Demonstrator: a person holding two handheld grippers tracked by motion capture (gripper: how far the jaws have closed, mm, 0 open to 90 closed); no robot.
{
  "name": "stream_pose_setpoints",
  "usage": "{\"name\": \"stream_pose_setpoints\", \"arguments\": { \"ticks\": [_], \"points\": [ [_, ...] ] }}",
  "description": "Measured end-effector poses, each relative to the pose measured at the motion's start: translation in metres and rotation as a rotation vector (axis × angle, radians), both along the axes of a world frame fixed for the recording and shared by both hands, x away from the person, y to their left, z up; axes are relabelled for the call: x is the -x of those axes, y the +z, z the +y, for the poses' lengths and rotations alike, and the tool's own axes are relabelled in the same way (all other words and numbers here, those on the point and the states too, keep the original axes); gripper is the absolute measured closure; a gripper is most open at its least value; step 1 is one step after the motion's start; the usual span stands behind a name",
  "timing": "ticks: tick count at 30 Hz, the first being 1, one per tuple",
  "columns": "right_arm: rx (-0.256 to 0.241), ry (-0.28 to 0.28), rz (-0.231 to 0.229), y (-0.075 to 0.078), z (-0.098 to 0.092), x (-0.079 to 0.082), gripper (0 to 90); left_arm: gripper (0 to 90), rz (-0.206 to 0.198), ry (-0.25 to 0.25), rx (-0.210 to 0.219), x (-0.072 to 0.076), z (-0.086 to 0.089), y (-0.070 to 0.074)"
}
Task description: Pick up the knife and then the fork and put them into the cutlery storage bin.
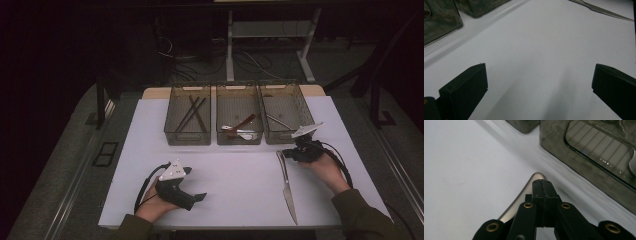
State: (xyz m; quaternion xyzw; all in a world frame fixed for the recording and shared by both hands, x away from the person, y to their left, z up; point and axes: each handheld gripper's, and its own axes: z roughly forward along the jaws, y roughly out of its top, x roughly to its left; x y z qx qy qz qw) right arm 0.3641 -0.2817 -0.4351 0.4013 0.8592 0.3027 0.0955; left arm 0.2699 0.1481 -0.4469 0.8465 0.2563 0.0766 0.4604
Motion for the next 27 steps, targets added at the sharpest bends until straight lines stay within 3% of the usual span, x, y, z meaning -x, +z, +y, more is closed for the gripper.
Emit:
{"name": "stream_pose_setpoints", "arguments": {
  "ticks": [6, 13, 27],
  "points": [
    [0.016, -0.017, -0.007, -0.006, 0.001, -0.006, 89.2, 0.0, 0.0, 0.001, 0.001, 0.0, 0.0, 0.0],
    [0.0, -0.017, 0.002, -0.007, 0.005, -0.008, 89.3, 0.0, 0.001, 0.0, 0.002, 0.0, 0.0, 0.0],
    [-0.01, 0.049, 0.014, -0.007, 0.027, -0.008, 89.3, 0.0, 0.002, -0.002, 0.002, 0.0, 0.0, 0.0]
  ]
}}
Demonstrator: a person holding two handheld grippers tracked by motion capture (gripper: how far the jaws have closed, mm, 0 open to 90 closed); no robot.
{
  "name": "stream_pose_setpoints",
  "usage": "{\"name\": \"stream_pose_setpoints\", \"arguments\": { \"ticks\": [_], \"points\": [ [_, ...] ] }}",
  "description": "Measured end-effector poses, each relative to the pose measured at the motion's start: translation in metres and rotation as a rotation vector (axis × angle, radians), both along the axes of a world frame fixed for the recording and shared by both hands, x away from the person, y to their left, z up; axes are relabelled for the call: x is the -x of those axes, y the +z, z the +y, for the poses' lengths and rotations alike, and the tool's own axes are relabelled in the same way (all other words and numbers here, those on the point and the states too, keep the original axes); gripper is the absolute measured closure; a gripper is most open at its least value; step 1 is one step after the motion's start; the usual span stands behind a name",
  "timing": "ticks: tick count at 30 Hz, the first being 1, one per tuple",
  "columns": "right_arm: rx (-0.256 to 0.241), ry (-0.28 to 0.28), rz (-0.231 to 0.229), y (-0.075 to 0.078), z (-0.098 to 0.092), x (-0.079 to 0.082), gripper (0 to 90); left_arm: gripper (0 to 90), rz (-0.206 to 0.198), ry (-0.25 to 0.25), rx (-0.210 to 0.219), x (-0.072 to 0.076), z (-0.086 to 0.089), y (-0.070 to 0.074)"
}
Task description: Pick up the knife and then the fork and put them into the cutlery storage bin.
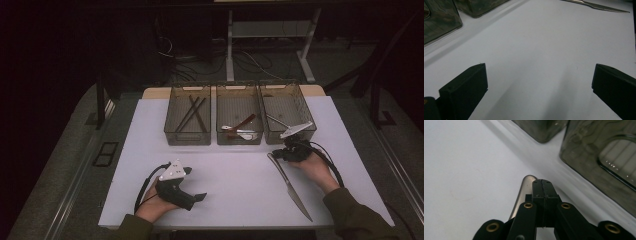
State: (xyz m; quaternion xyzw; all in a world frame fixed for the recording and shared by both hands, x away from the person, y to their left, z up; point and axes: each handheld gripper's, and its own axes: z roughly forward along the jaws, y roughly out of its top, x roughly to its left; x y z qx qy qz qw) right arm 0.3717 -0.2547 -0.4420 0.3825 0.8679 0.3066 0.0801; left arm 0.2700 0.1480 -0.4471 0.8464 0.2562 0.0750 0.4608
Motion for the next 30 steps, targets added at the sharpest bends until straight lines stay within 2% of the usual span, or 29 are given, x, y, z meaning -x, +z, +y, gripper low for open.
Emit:
{"name": "stream_pose_setpoints", "arguments": {
  "ticks": [12, 23, 28, 30],
  "points": [
    [-0.006, 0.061, 0.011, 0.001, 0.017, 0.004, 89.4, 0.0, 0.001, 0.0, 0.001, 0.0, 0.0, 0.0],
    [-0.002, 0.143, 0.026, 0.002, 0.035, 0.011, 89.4, 0.0, 0.001, -0.002, 0.002, 0.0, 0.0, 0.0],
    [-0.007, 0.15, 0.028, 0.005, 0.035, 0.012, 89.2, 0.0, 0.0, -0.002, 0.003, 0.0, 0.0, 0.0],
    [-0.015, 0.141, 0.03, 0.01, 0.031, 0.013, 86.0, 0.0, 0.0, -0.001, 0.003, 0.0, 0.0, 0.0]
  ]
}}
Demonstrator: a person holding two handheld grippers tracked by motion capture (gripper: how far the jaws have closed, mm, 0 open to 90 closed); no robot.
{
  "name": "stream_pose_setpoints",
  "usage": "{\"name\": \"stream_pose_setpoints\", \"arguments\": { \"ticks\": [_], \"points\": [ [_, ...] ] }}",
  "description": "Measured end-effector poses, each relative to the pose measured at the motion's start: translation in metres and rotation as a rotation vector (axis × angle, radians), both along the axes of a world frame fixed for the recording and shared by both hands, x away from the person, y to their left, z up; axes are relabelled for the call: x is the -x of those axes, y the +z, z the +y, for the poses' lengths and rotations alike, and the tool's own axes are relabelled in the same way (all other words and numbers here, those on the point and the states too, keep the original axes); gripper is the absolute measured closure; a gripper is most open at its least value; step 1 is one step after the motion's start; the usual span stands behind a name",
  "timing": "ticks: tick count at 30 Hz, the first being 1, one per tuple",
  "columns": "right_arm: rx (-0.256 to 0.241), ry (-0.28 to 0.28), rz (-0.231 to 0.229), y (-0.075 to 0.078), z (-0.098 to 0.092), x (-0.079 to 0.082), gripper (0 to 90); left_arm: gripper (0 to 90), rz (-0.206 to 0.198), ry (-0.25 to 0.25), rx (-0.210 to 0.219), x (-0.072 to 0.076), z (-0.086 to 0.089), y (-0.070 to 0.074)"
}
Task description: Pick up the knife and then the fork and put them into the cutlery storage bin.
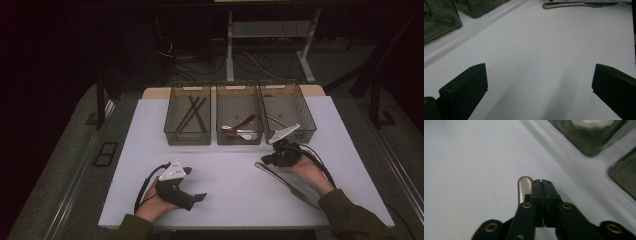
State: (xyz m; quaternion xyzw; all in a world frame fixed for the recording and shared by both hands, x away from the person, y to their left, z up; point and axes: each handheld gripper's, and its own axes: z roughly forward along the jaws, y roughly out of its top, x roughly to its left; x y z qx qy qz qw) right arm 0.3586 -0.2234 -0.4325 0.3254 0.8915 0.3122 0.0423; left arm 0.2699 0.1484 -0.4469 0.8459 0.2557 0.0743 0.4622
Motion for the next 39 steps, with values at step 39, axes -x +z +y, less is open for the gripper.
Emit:
{"name": "stream_pose_setpoints", "arguments": {
  "ticks": [39],
  "points": [
    [0.441, 0.04, 0.225, 0.013, 0.01, 0.029, 75.6, 0.0, 0.01, -0.002, -0.002, 0.001, -0.001, 0.0]
  ]
}}
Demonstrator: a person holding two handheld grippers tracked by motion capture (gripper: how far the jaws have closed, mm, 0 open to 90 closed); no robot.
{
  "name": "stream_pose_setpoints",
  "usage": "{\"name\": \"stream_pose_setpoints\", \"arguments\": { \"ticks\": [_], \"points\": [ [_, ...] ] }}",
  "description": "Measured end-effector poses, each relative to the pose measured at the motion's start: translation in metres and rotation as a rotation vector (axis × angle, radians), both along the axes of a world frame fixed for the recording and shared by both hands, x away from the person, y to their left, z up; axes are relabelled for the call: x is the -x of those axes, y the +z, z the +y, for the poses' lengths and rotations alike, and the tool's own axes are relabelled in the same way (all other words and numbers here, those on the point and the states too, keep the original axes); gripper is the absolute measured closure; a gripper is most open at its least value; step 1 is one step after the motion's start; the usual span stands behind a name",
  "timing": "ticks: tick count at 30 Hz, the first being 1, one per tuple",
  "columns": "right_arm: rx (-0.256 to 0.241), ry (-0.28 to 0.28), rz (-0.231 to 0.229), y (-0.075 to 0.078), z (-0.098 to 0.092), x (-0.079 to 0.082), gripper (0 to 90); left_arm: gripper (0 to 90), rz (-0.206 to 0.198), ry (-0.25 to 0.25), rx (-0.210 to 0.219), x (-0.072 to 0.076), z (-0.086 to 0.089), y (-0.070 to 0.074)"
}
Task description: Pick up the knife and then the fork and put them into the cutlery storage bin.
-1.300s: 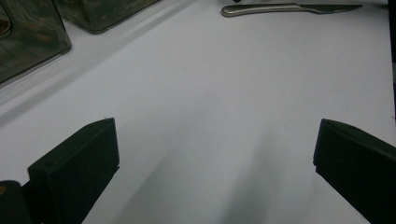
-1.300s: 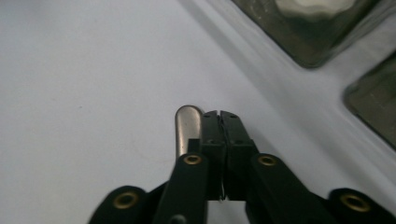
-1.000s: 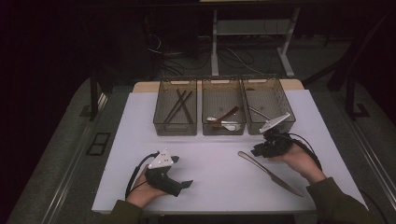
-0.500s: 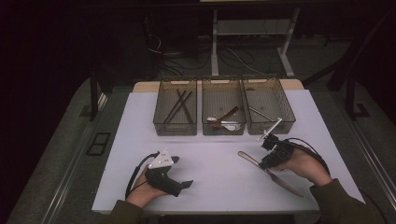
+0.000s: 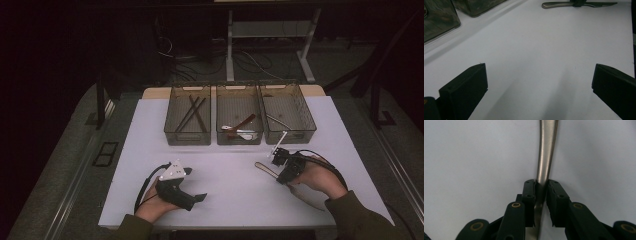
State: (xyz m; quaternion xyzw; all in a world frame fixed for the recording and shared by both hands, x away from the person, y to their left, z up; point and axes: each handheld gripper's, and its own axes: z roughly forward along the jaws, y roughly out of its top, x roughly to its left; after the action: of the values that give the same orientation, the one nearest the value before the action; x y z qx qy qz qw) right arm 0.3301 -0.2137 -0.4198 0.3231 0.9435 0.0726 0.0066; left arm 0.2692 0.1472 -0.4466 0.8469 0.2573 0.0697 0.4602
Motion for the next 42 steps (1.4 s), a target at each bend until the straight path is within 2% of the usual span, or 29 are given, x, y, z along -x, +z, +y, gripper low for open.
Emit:
{"name": "stream_pose_setpoints", "arguments": {
  "ticks": [9, 12, 14, 16, 22, 30, 37, 42],
  "points": [
    [0.042, 0.023, -0.007, 0.0, 0.004, -0.001, 76.7, 0.0, 0.002, -0.001, -0.001, 0.0, -0.001, 0.0],
    [0.044, 0.036, -0.004, 0.0, 0.006, 0.0, 79.2, 0.0, 0.002, -0.002, -0.001, 0.0, 0.0, 0.0],
    [0.058, 0.07, -0.017, 0.0, 0.008, 0.002, 79.5, 0.0, 0.001, -0.002, -0.001, 0.0, 0.0, 0.0],
    [0.068, 0.069, -0.016, 0.0, 0.01, 0.002, 79.6, 0.0, 0.001, -0.002, 0.001, 0.0, 0.0, 0.0],
    [0.054, 0.082, -0.019, 0.001, 0.007, 0.002, 79.5, 0.0, 0.001, -0.003, 0.0, 0.0, 0.0, 0.0],
    [-0.025, 0.021, -0.087, 0.018, -0.007, -0.002, 79.6, 0.0, 0.001, -0.002, 0.001, 0.0, 0.0, 0.0],
    [-0.12, -0.052, -0.156, 0.032, -0.023, -0.005, 79.5, 0.0, 0.001, -0.001, 0.006, 0.0, 0.0, 0.0],
    [-0.207, -0.095, -0.199, 0.04, -0.037, -0.008, 79.5, 0.0, 0.001, -0.001, 0.007, 0.0, 0.0, 0.0]
  ]
}}
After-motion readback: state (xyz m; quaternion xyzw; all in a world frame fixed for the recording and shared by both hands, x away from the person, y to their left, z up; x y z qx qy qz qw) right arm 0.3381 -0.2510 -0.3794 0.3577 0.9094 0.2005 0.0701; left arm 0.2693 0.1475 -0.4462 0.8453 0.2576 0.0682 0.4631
